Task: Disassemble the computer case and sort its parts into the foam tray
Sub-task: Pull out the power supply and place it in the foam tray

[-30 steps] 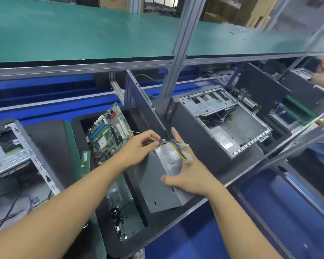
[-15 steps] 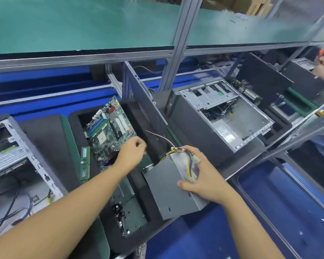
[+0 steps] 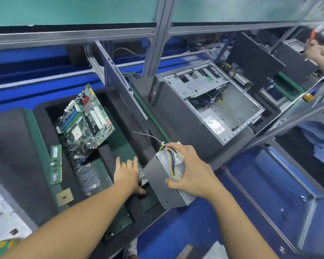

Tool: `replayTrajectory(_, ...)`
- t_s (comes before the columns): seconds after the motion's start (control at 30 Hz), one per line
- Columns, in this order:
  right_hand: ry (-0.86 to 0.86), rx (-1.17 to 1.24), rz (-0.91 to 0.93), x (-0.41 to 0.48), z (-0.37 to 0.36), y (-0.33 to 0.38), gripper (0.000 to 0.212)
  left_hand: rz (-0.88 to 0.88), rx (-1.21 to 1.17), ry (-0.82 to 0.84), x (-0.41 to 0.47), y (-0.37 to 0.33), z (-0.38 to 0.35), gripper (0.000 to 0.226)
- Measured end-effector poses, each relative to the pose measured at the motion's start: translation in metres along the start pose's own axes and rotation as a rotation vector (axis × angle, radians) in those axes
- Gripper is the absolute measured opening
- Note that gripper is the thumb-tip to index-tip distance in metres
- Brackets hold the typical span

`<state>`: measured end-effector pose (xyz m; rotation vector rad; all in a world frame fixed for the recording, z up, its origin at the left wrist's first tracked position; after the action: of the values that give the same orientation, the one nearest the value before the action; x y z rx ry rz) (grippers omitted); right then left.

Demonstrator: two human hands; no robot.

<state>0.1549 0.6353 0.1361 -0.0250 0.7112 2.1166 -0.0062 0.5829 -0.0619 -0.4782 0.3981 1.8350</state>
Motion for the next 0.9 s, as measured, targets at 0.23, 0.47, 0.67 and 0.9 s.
replayTrajectory(0.23,0.041,-0.087,0.012,0.021,-0.012,0.01,0.086,0.029,-0.085,-0.046,0.009,-0.005,-0.004,0.129)
replayTrajectory(0.47,-0.008,-0.046,-0.026,0.02,-0.001,0.0,0.085,0.042,-0.101,-0.237,0.02,0.025,0.026,0.13)
replayTrajectory(0.67,-0.05,-0.036,-0.031,0.013,0.008,-0.004,0.085,0.106,-0.113,-0.225,0.053,0.055,0.046,0.131)
replayTrajectory(0.9,0.011,-0.031,0.011,0.018,-0.014,0.002,0.086,0.196,-0.226,-0.132,0.076,0.074,0.046,0.111)
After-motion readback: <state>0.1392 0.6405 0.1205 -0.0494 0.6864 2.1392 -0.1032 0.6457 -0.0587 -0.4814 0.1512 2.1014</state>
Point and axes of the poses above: each hand's wrist, its own x-axis towards the middle knuckle, its own z-axis out of the back of the hand, y = z × x, the point moved 6 cm from there along x, towards the middle knuckle, and after that the axes turned 2 degrees about -z, right-handed, at the moved point
